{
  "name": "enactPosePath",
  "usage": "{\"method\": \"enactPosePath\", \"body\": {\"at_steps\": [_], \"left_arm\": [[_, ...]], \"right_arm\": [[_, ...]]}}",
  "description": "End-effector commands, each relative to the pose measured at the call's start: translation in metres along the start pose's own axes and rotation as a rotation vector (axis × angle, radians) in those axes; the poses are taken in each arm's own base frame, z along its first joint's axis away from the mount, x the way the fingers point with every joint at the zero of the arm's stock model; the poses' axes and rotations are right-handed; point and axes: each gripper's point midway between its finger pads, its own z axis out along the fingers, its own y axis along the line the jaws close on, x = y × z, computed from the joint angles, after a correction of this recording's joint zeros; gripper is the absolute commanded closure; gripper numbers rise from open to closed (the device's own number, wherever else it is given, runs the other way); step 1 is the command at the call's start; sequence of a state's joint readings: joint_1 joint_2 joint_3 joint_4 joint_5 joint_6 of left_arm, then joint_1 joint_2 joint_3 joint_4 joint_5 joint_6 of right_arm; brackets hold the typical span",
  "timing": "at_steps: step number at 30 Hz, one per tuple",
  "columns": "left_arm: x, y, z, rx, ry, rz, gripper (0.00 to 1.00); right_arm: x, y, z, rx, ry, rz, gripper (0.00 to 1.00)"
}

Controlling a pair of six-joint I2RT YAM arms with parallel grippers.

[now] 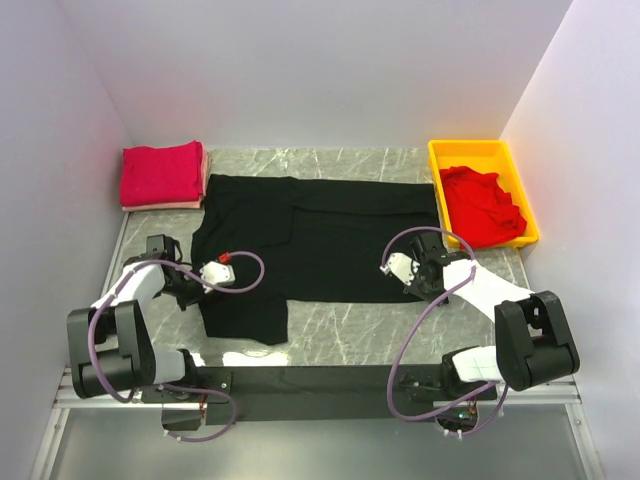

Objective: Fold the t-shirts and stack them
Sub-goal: Fold the tshirt

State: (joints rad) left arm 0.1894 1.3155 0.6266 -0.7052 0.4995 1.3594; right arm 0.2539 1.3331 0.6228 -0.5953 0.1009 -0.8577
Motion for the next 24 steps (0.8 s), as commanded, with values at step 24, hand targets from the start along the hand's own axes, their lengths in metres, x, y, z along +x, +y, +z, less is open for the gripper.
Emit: {"method": "enactPosePath", "body": {"at_steps": [24], "left_arm": [[-0.007, -0.053, -0.077, 0.160, 0.043, -0.105, 0.99]], "right_arm": [[0.011, 0.008, -0.056, 0.015, -0.103, -0.039, 1.00]]}}
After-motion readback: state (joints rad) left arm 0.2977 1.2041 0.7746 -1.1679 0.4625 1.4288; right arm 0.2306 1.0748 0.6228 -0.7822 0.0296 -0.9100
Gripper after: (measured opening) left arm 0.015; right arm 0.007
